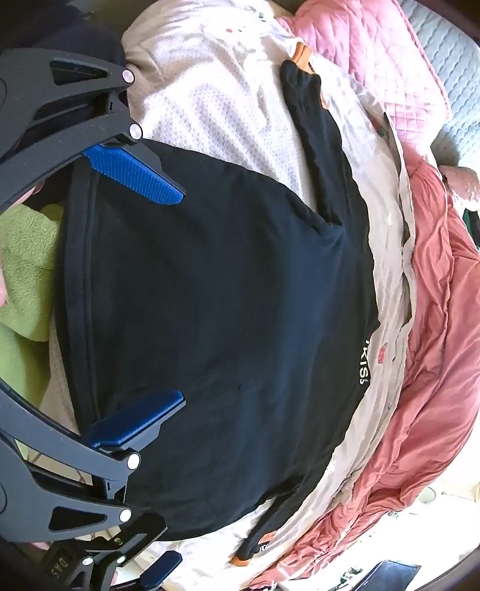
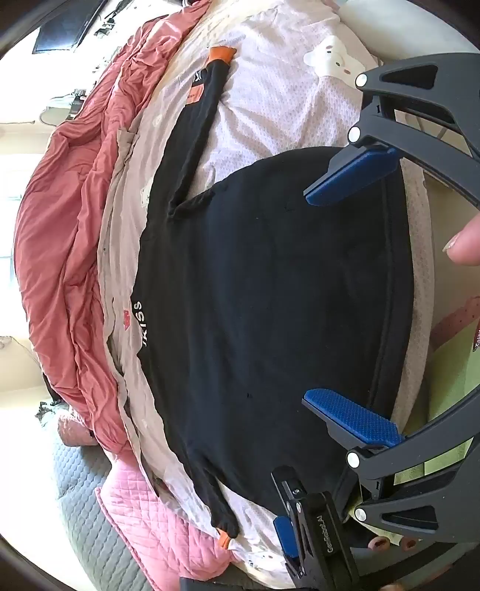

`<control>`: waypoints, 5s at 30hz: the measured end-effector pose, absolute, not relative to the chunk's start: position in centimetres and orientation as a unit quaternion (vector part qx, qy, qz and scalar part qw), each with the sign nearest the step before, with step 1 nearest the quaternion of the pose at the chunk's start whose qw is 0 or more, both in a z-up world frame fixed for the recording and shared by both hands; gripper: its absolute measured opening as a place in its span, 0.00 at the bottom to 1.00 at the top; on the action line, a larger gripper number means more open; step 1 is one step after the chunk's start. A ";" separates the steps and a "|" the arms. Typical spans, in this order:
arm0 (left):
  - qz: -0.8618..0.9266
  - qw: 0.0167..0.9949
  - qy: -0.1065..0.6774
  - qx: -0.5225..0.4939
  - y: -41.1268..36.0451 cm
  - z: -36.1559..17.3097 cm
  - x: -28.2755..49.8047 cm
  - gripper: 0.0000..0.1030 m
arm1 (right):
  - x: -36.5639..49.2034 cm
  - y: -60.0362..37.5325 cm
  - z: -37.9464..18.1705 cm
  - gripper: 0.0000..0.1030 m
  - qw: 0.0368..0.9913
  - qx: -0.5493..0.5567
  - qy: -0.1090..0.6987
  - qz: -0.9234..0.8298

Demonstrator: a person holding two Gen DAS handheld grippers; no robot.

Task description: Fold small clothes

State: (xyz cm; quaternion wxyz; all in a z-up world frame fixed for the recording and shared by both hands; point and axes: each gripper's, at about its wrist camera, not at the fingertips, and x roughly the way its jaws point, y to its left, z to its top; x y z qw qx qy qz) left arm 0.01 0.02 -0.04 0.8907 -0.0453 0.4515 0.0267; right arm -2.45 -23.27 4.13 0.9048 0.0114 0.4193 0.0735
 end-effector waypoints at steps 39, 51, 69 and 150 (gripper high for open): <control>0.009 0.897 0.441 -0.034 -1.0 0.7 -0.6 0.92 | -2.7 -24.0 4.1 0.96 0.903 0.015 0.427 0.041; 0.009 0.897 0.442 -0.033 -1.1 0.7 -0.7 0.92 | -2.8 -24.0 3.9 0.96 0.902 0.018 0.429 0.041; 0.014 0.893 0.448 -0.033 -0.9 0.1 -0.4 0.92 | -2.4 -24.5 3.8 0.96 0.904 0.020 0.426 0.038; -0.060 0.900 0.433 0.011 -7.1 -2.3 19.5 0.55 | 22.7 -36.9 11.9 0.08 0.927 0.132 0.338 0.092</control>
